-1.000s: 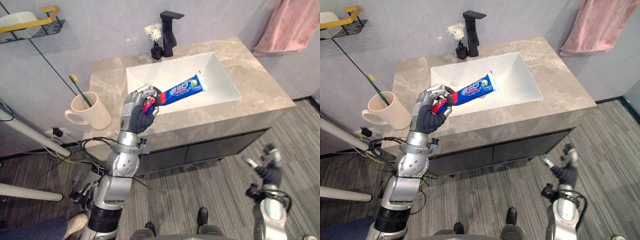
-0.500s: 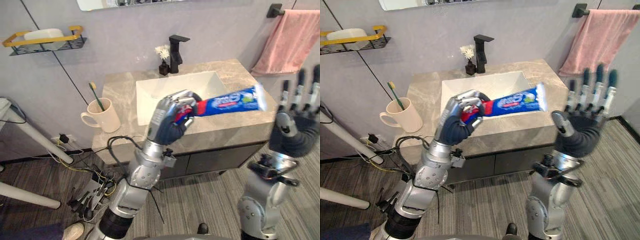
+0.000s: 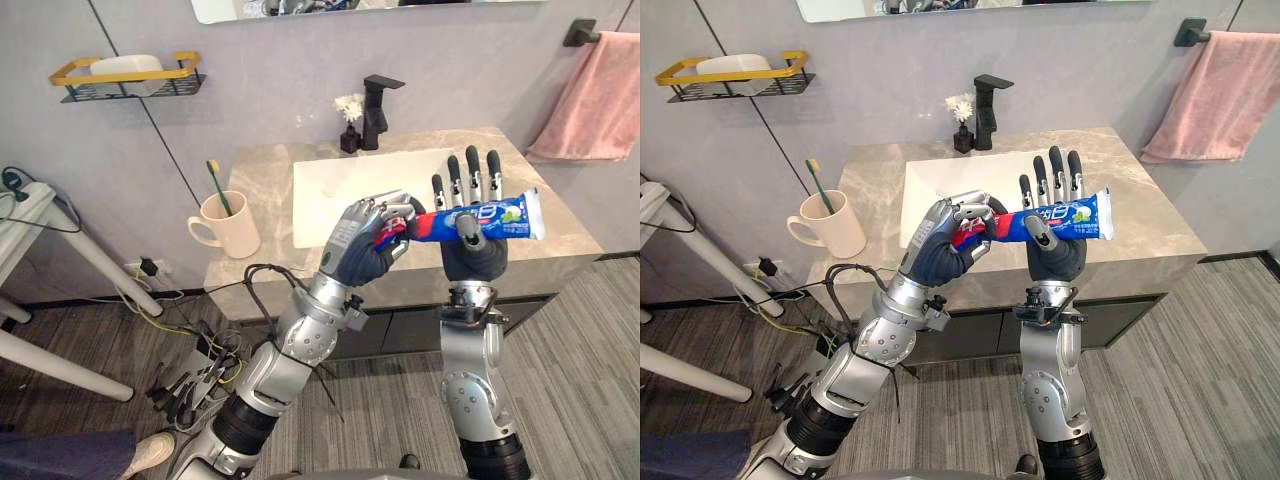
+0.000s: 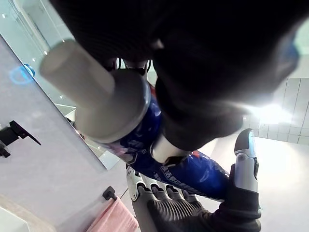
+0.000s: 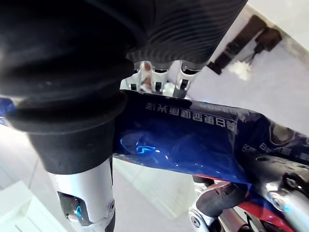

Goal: Organize washtable

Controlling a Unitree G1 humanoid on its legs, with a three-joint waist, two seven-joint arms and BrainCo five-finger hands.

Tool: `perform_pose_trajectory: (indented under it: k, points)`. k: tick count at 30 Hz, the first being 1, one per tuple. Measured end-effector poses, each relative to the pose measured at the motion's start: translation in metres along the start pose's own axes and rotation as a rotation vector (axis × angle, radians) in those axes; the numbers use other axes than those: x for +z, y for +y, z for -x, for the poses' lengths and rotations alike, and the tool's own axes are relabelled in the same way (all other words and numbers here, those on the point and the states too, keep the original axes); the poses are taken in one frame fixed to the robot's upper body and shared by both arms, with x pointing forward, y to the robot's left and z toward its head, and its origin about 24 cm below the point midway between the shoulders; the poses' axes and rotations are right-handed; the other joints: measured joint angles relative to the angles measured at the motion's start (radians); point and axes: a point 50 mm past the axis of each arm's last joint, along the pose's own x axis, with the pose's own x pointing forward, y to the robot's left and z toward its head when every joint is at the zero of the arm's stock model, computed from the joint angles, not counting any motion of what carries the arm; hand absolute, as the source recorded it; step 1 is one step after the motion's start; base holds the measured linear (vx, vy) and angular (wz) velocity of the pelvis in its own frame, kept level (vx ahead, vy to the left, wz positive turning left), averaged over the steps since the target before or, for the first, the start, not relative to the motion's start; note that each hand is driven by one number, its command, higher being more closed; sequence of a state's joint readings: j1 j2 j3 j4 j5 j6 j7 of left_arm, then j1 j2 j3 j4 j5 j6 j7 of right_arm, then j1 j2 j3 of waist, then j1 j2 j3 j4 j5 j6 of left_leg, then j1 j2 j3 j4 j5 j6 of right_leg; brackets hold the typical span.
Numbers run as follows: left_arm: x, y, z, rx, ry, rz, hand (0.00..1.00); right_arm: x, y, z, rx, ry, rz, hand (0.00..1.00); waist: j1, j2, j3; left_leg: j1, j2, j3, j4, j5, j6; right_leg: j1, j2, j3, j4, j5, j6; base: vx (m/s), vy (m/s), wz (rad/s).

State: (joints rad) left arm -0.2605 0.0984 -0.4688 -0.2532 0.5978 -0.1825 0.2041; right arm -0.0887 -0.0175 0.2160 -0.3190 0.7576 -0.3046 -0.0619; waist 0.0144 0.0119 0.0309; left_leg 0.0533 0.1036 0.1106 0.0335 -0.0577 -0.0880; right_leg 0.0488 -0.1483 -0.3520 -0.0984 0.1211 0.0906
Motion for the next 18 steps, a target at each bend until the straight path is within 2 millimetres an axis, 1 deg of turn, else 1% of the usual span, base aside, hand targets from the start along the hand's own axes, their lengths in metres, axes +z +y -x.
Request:
perform_pose_trajectory:
  k: [7,18]
  points:
    - [-0.0039,0.0025,0.0023,0.002,0.009,-0.021,1.0,-0.0077,0.0026,-0.0003,0.017,0.031,-0.007,1.0,0.0,-0.009,-0.005,-0.004,0.0,0.001,0.0,0.004,0.0,-0.002,0.0,-0.001,0.0,0.001,-0.001,-0.03,-0.005,0.02]
    - [-0.0035,-0.0017,0.0033,-0.011,0.008,-0.012,1.0,-0.0068,0.0063,-0.0054,0.014,0.004,0.041,1.0,0.0,-0.013,-0.008,-0.004,0.0,0.002,-0.003,0.005,0.0,-0.004,0.0,0.0,0.0,0.001,-0.001,0.0,0.0,0.0]
